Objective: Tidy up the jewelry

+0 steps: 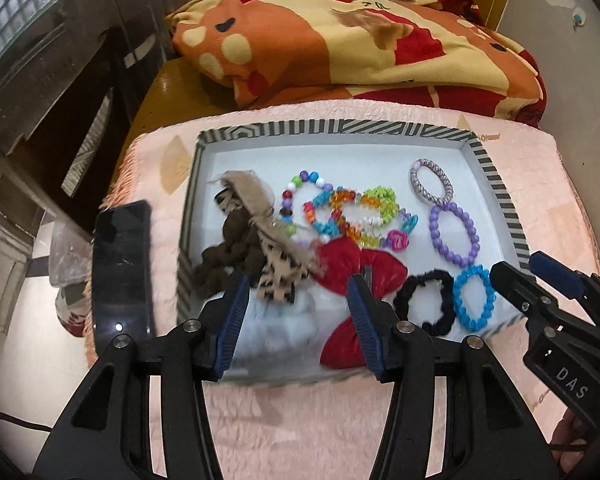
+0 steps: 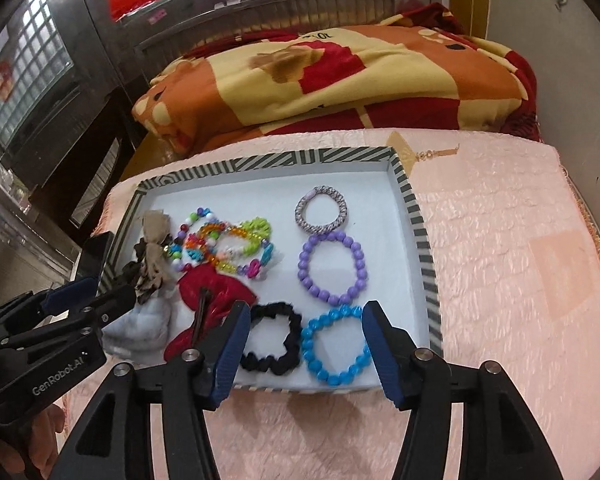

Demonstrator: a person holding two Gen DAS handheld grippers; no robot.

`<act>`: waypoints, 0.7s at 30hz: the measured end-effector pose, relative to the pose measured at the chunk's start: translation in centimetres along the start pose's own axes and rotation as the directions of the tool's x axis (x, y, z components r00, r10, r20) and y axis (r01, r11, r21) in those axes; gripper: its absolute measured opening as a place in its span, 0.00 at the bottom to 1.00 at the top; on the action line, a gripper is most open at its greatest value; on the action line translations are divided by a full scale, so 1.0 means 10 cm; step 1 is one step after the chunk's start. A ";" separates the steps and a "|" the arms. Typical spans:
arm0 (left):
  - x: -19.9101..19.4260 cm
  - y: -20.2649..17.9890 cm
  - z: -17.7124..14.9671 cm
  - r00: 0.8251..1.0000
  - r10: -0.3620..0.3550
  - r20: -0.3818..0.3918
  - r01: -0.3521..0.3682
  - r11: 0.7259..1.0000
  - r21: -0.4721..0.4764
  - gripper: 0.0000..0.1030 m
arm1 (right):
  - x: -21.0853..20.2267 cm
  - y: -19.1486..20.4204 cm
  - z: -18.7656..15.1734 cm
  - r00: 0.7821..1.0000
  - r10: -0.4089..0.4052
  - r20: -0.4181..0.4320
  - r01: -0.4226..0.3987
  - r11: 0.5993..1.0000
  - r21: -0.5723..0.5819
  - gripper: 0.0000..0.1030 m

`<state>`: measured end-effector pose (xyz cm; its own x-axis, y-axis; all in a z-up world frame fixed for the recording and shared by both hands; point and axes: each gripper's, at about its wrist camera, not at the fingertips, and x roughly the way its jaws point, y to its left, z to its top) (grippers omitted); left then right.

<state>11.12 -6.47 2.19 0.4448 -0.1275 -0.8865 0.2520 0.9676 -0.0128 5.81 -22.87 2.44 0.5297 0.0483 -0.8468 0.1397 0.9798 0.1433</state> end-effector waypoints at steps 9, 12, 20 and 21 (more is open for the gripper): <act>-0.38 0.09 -0.18 0.996 0.033 0.079 -0.030 0.999 -0.045 0.49 | -0.29 0.12 -0.10 0.999 0.005 0.049 -0.004 1.000 -0.021 0.63; -0.48 0.11 -0.22 0.995 0.037 0.091 -0.031 0.998 -0.063 0.49 | -0.39 0.16 -0.10 0.998 -0.003 0.062 0.005 1.000 -0.031 0.64; -0.68 0.09 -0.30 0.991 0.046 0.125 -0.038 0.997 -0.072 0.49 | -0.57 0.22 -0.12 0.996 -0.008 0.092 0.013 0.999 -0.051 0.68; -0.70 0.10 -0.30 0.991 0.048 0.127 -0.039 0.997 -0.074 0.49 | -0.58 0.22 -0.12 0.996 -0.009 0.094 0.014 0.999 -0.051 0.68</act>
<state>5.67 -4.00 7.00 0.5623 -0.1074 -0.8199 0.1705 0.9853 -0.0121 2.02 -20.78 7.06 0.6045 0.0207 -0.7963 0.1040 0.9890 0.1047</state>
